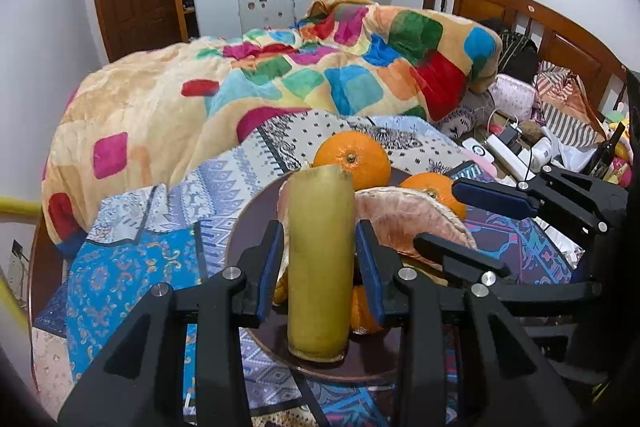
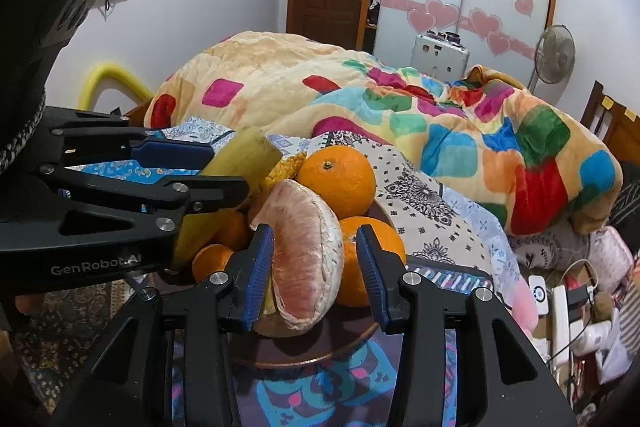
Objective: Organize fruits
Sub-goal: 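Carry the yellow roll onto the plate with the left tool while the right tool places the pomelo segment there, then grasp a dark red date with the right tool while the left tool grasps another date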
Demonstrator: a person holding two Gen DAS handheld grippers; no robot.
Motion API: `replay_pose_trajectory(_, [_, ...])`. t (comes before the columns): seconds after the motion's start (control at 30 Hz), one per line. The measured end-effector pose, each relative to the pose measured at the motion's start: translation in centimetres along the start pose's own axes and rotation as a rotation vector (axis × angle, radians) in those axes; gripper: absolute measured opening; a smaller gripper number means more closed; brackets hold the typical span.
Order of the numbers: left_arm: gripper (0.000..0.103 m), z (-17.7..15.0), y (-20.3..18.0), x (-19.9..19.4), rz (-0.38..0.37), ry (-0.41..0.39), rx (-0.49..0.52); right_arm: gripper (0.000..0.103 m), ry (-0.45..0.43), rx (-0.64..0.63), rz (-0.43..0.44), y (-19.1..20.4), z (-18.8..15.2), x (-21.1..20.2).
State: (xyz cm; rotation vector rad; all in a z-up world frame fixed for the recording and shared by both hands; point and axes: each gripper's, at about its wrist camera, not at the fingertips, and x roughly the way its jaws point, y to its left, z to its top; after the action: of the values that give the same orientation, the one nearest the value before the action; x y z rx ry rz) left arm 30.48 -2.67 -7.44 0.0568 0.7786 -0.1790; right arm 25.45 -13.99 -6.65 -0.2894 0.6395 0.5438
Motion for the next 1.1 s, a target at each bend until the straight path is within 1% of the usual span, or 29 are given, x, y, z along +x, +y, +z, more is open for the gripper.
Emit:
replay_pose_trajectory(0.17, [0.038, -0.3, -0.3, -2.8, 0.009, -0.038, 0.008, 0.041, -0.03, 0.018, -0.004, 0.1, 0.4, -2.1])
replay_pose_trajectory(0.33, [0.038, -0.9, -0.5, -5.4, 0.013, -0.057, 0.002, 0.041, -0.064, 0.029, -0.006, 0.6, 0.5, -4.9])
replay_pose_trajectory(0.37, [0.04, -1.1, -0.6, -6.0, 0.015, -0.063, 0.0, 0.042, -0.068, 0.029, -0.005, 0.6, 0.5, -5.3])
replay_pose_trajectory(0.4, [0.044, -1.4, -0.6, -6.7, 0.017, -0.069, -0.003, 0.042, -0.074, 0.03, -0.003, 0.8, 0.5, -5.9])
replay_pose_trajectory(0.5, [0.05, -2.2, -0.4, -8.7, 0.023, -0.094, -0.019, 0.045, -0.092, 0.03, 0.005, 1.5, 0.2, -7.5])
replay_pose_trajectory(0.63, [0.053, -3.5, 0.0, -10.8, 0.019, -0.108, -0.045, 0.045, -0.1, 0.021, 0.02, 2.6, -0.4, -8.8])
replay_pose_trajectory(0.67, [0.056, -3.8, 0.0, -11.2, 0.018, -0.11, -0.05, 0.045, -0.1, 0.022, 0.027, 3.0, -0.7, -9.1])
replay_pose_trajectory(0.87, [0.061, -6.4, 0.1, -12.6, 0.042, -0.11, -0.046, 0.046, -0.08, 0.027, 0.062, 4.4, -2.2, -9.0])
replay_pose_trajectory(1.0, [0.063, -8.1, 0.7, -12.6, 0.037, -0.094, -0.067, 0.046, -0.039, 0.041, 0.092, 5.0, -3.4, -7.7])
replay_pose_trajectory(1.1, [0.064, -9.4, 1.3, -12.0, 0.052, -0.081, -0.08, 0.046, 0.001, 0.051, 0.109, 5.5, -4.2, -6.3])
